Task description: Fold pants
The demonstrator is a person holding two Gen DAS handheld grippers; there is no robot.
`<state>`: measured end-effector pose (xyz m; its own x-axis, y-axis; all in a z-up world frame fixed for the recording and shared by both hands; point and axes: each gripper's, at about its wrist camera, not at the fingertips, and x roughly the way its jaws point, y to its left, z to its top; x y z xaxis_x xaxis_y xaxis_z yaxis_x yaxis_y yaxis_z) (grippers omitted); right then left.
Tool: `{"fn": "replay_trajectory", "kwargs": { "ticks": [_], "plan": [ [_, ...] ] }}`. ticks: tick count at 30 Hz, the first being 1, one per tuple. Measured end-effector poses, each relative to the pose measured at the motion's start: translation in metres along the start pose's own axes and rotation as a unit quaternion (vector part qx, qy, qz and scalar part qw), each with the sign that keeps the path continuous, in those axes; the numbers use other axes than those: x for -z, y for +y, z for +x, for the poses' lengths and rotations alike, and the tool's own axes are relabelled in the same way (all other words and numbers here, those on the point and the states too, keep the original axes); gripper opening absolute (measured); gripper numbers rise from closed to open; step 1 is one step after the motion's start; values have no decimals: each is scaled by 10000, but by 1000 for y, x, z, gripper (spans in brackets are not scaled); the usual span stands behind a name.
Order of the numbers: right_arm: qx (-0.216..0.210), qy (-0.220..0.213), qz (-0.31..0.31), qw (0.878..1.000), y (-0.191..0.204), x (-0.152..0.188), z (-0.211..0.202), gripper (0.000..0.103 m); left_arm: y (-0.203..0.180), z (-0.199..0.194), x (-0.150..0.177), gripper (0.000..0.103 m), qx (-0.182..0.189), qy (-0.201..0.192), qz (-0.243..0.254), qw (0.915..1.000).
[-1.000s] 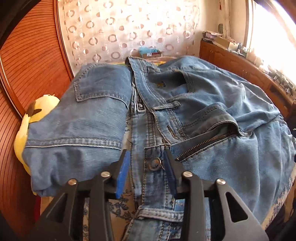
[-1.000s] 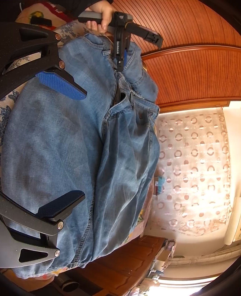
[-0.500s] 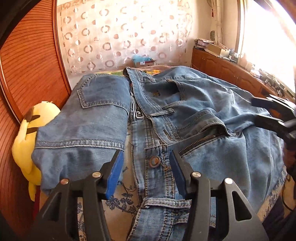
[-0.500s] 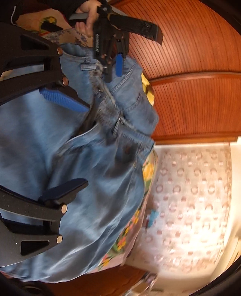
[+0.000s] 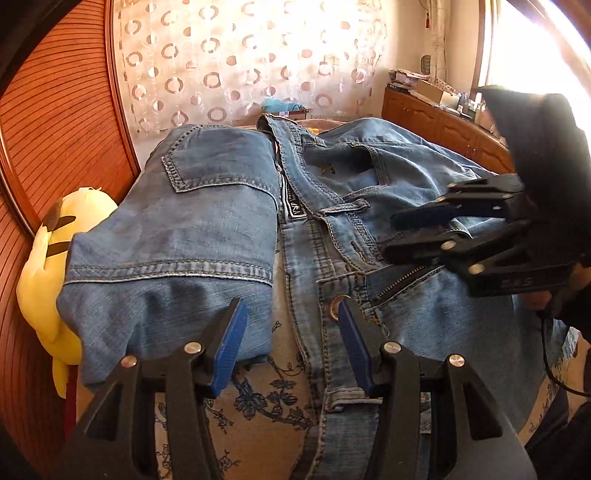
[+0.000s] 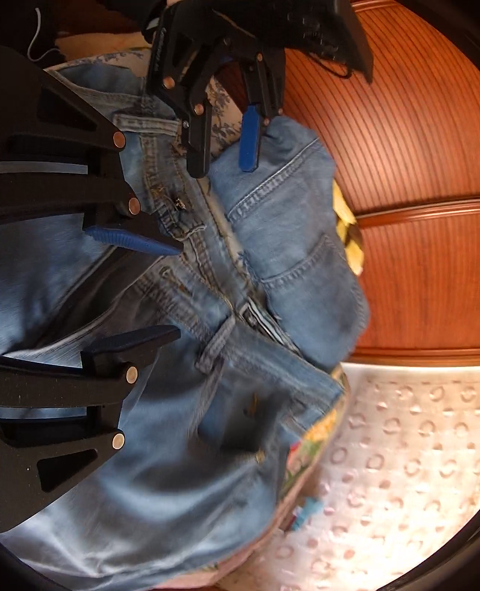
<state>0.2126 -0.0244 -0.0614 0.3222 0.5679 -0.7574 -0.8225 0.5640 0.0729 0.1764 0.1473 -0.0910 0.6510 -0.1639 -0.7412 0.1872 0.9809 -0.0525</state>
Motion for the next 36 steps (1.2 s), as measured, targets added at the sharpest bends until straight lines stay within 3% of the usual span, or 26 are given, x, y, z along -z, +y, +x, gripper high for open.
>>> {"fn": "replay_trajectory", "kwargs": {
  "ticks": [6, 13, 16, 18, 19, 20, 30, 36],
  "plan": [
    [-134, 317, -28, 9994, 3, -1, 27, 41, 5, -3, 3, 51, 109, -58, -100, 9999],
    [162, 432, -331, 9984, 14, 2, 37, 46, 6, -4, 6, 51, 148, -85, -162, 9997],
    [183, 426, -325, 9984, 15, 2, 36, 38, 3, -4, 7, 51, 142, -58, -118, 9998],
    [237, 384, -276, 9986, 11, 1, 35, 24, 1, -3, 8, 51, 108, -38, -70, 9999],
    [165, 353, -176, 9991, 8, 0, 33, 22, 0, -3, 9, 51, 99, -28, -55, 9999],
    [77, 325, -107, 9994, 6, -1, 32, 6, 0, -3, 10, 51, 97, -20, -58, 9999],
    [-274, -181, -6, 9995, 14, -16, -3, 5, 3, -6, 14, 51, 84, -50, -158, 9998],
    [-534, -207, 6, 9984, 26, -18, -11, 5, 7, -13, 16, 51, 32, -113, -233, 9997]
  ]
}}
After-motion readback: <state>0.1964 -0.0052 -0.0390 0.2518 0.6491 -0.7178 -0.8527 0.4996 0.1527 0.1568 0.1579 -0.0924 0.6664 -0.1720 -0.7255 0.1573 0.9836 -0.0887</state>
